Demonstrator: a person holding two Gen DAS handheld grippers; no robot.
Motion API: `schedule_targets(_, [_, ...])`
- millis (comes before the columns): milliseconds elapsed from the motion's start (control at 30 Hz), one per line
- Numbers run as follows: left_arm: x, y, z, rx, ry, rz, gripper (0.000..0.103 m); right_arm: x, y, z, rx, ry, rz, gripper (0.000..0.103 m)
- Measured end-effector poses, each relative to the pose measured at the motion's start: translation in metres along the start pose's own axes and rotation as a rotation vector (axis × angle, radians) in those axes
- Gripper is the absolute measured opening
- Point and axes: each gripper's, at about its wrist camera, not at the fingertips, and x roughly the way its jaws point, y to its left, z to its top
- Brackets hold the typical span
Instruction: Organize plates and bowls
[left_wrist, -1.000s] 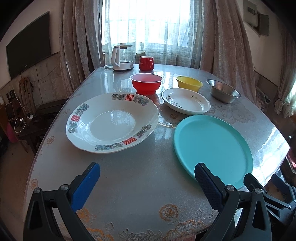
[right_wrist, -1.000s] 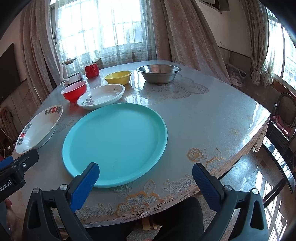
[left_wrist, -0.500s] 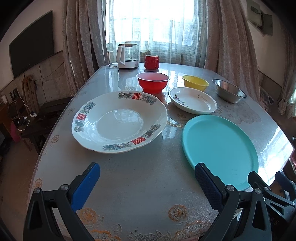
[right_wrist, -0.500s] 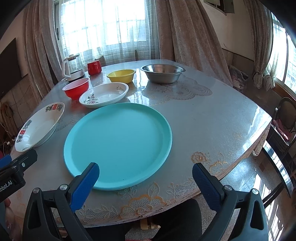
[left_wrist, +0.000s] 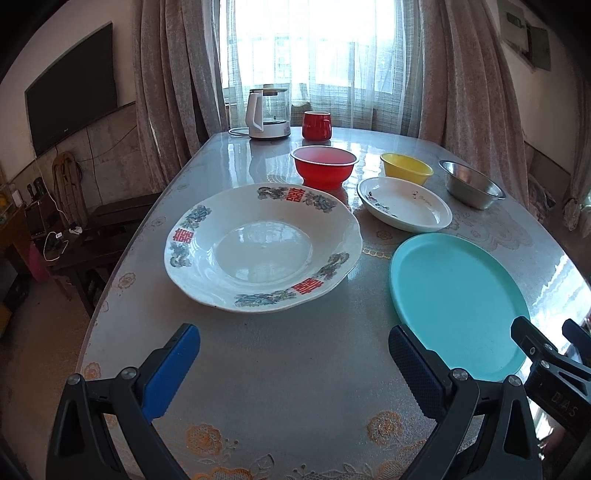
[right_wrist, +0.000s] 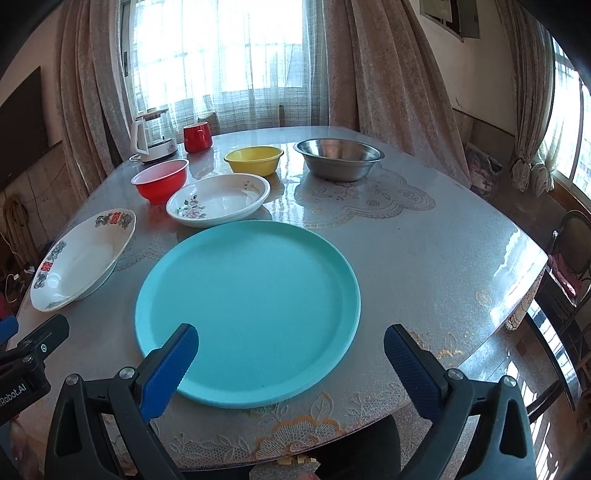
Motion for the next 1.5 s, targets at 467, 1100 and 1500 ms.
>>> schedule_targets(467, [0.009, 0.033, 0.01, -0.043, 0.005, 0.048, 0.103, 0.008, 0.028, 0.013, -0.089, -0.022, 0.135, 0.103])
schedule_targets(1100, [0.038, 0.101, 0.039, -0.187, 0.044, 0.026, 0.103, 0.019, 0.074, 0.031, -0.183, 0.001, 0.281, 0.1])
schedule_targets(1500, [0.068, 0.137, 0.05, -0.308, 0.088, -0.152, 0.103, 0.043, 0.119, 0.051, -0.206, 0.067, 0.466, 0.073])
